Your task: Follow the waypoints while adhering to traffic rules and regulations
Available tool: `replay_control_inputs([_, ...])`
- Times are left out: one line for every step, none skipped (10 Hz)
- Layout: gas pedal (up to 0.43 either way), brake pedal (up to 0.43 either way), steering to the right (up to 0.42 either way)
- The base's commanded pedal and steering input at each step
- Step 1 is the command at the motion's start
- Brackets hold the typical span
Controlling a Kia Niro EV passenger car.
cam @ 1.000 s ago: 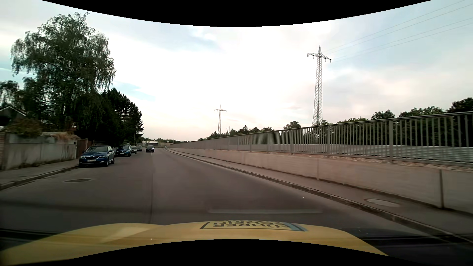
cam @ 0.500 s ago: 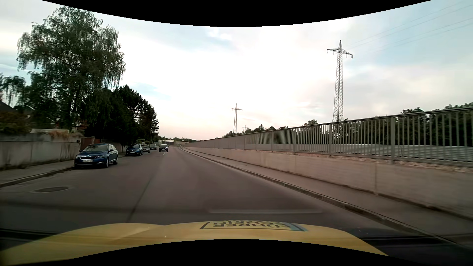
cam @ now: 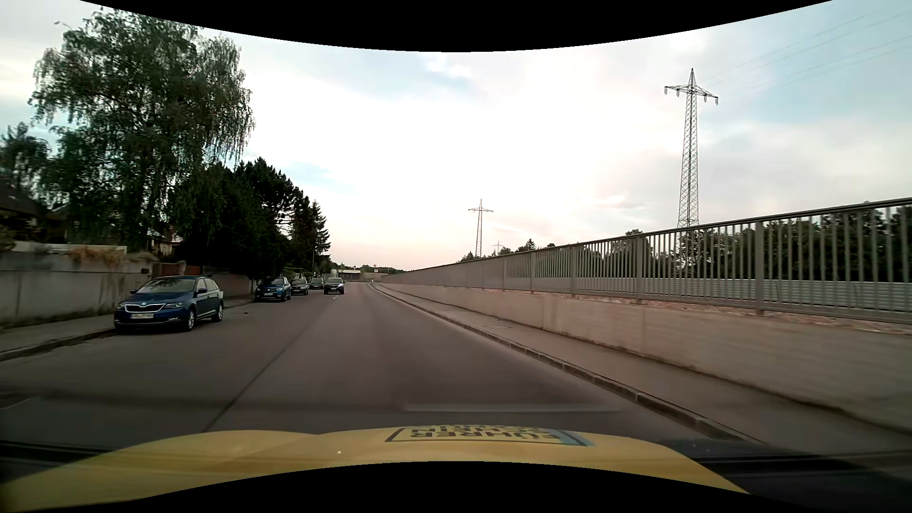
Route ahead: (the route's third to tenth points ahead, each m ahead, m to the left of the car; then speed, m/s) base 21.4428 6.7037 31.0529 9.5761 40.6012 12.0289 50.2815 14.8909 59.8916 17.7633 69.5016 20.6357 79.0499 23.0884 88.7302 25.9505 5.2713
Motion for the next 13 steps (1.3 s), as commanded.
replay_control_inputs([0.067, 0.0, -0.114])
replay_control_inputs([0.067, 0.0, -0.115])
replay_control_inputs([0.067, 0.0, -0.115])
replay_control_inputs([0.067, 0.0, -0.114])
replay_control_inputs([0.079, 0.0, -0.112])
replay_control_inputs([0.079, 0.0, -0.111])
replay_control_inputs([0.079, 0.0, -0.109])
replay_control_inputs([0.079, 0.0, -0.103])
replay_control_inputs([0.079, 0.0, -0.096])
replay_control_inputs([0.079, 0.0, -0.09])
replay_control_inputs([0.079, 0.0, -0.088])
replay_control_inputs([0.079, 0.0, -0.086])
replay_control_inputs([0.079, 0.0, -0.08])
